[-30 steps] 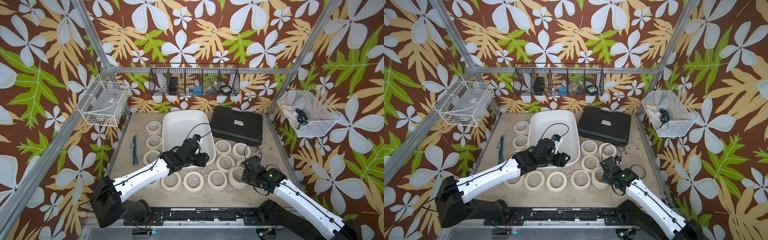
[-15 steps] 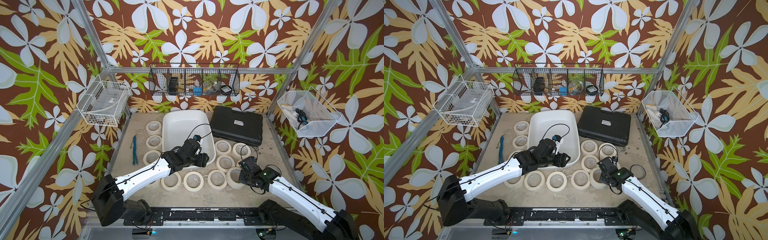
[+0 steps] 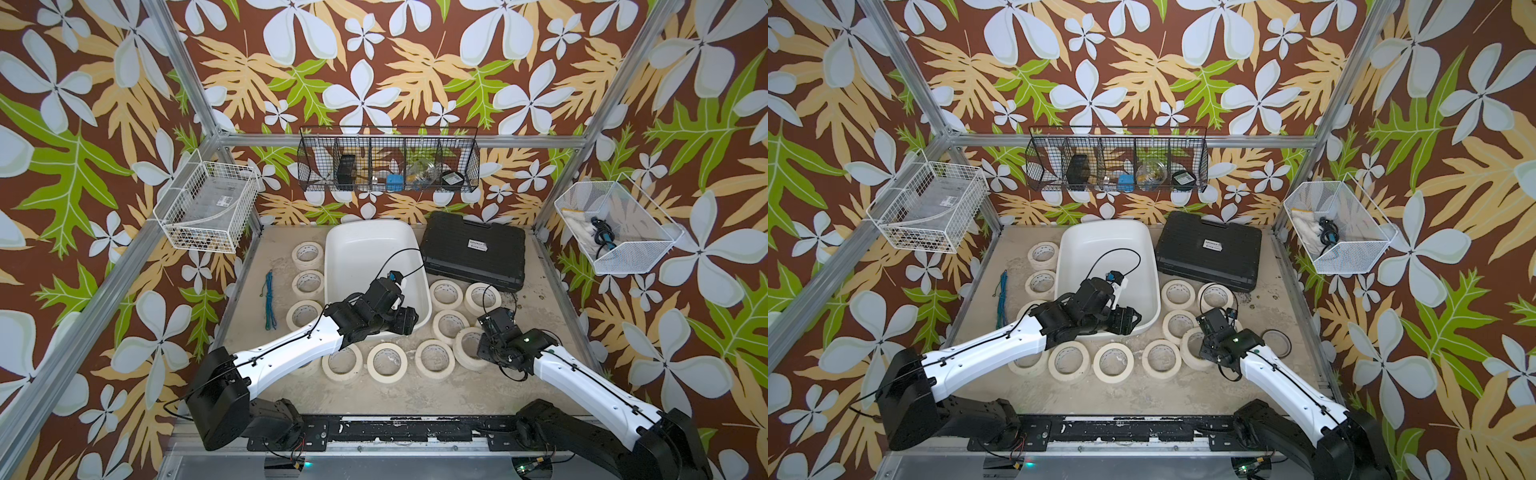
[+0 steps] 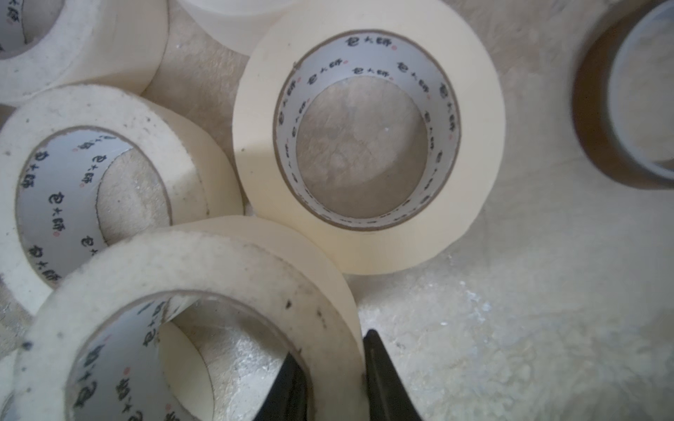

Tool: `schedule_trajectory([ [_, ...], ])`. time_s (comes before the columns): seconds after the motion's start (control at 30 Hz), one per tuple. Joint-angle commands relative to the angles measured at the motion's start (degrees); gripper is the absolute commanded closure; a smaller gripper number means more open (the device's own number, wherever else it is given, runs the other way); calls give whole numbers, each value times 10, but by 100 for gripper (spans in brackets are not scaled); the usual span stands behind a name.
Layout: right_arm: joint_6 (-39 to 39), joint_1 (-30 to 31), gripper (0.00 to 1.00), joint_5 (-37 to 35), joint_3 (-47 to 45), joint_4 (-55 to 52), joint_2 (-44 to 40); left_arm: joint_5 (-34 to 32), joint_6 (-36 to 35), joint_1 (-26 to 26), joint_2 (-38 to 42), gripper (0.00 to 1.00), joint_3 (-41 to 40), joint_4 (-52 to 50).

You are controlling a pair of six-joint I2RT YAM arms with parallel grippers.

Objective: Take out the art tape in the storage box
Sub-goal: Place the art tape at the center of the board.

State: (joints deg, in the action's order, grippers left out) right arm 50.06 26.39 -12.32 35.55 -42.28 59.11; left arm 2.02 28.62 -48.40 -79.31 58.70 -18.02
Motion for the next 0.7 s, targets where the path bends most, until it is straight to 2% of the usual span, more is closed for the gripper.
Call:
schedule_trajectory([
  [0.0,-8,0,100,2,26,-28,-11,3,1,1,3,29,-3,7],
  [0.17,16,0,100,53,40,-93,-59,0,2,1,4,29,-7,10],
  [0.3,61,0,100,31,39,-144,-77,9,5,1,-6,29,-7,18],
  [0.67,64,0,100,50,17,-97,4,11,7,1,-8,29,-9,20],
])
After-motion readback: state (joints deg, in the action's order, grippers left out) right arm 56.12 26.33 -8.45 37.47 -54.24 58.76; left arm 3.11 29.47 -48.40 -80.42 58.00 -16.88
